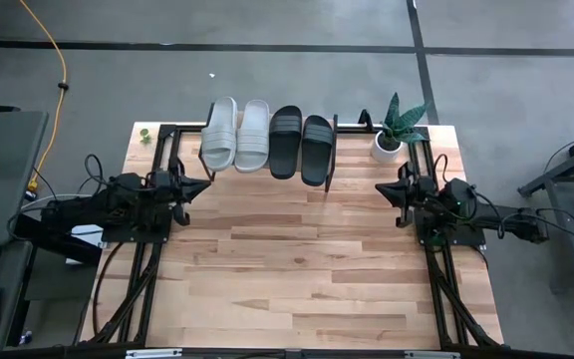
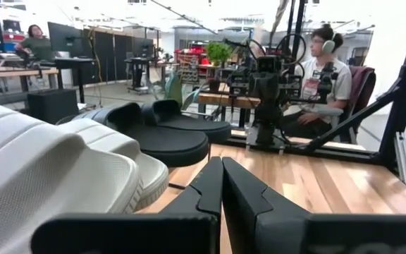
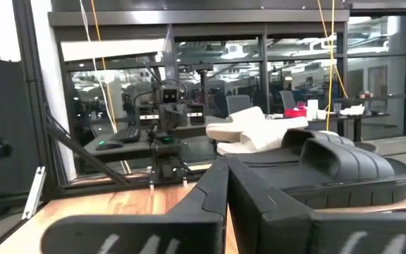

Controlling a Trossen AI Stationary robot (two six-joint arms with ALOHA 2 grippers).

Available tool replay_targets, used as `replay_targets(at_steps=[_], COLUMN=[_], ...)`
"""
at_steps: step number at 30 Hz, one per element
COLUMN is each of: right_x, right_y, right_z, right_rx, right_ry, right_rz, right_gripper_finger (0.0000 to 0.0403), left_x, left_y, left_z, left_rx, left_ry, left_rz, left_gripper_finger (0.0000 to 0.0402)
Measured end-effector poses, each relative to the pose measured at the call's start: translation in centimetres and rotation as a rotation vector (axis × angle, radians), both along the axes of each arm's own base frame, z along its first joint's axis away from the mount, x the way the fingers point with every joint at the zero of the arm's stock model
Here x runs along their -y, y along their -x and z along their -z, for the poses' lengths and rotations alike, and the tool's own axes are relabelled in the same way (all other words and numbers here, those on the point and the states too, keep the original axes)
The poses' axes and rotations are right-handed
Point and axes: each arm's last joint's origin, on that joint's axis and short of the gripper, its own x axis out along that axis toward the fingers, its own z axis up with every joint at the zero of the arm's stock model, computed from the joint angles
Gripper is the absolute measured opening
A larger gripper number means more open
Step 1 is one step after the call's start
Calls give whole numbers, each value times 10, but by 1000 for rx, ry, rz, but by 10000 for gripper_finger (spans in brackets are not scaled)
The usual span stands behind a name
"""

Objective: Pick and place slides into the shelf
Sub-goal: Return to Home Position

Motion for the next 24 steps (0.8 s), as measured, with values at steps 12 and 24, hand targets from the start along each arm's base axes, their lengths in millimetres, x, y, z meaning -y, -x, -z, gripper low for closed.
replay_targets(at_steps=[12,24], right_x=[0,0], right_y=[-1,-1], right_z=[5,5], right_rx=[-55,-53], right_ry=[0,0], right_rz=[0,0], right_gripper_finger=[0,0], left_x=[-1,-3], left_y=[0,-11], left_z=[3,30], left_rx=[-31,85], left_ry=[18,-3], left_rz=[-17,-22], left_gripper_finger=[0,0])
